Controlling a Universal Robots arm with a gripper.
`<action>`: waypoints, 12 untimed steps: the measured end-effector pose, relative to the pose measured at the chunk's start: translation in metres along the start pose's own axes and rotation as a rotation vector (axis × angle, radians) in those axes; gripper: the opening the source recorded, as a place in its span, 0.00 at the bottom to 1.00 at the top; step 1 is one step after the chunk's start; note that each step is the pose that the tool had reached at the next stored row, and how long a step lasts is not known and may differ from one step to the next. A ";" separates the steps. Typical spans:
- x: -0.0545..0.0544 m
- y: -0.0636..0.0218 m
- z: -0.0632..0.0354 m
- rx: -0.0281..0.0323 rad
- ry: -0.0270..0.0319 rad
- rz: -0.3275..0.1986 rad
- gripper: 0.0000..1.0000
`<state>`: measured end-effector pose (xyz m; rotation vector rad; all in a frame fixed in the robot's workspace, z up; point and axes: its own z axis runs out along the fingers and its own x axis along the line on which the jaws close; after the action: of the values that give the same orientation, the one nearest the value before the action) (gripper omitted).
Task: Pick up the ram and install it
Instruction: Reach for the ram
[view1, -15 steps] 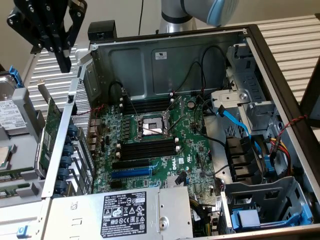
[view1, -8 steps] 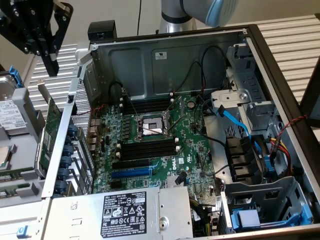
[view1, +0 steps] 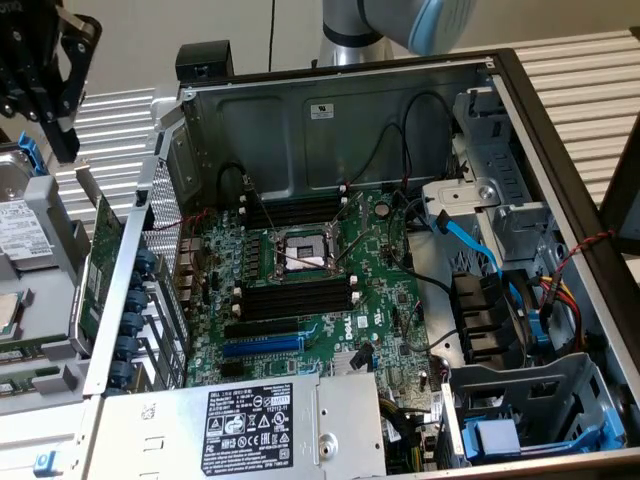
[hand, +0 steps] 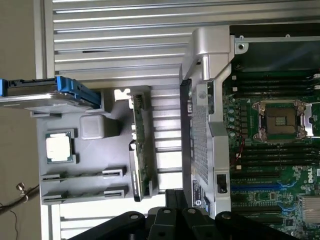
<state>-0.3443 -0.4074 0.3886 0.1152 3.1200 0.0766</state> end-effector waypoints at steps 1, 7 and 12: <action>0.004 -0.0006 0.0002 -0.0001 -0.0001 0.000 0.11; 0.031 -0.0043 0.0005 0.0000 0.0000 0.000 0.11; 0.054 -0.0072 0.0002 -0.0001 0.0000 0.000 0.11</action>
<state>-0.3987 -0.4105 0.3871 0.1152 3.1200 0.0768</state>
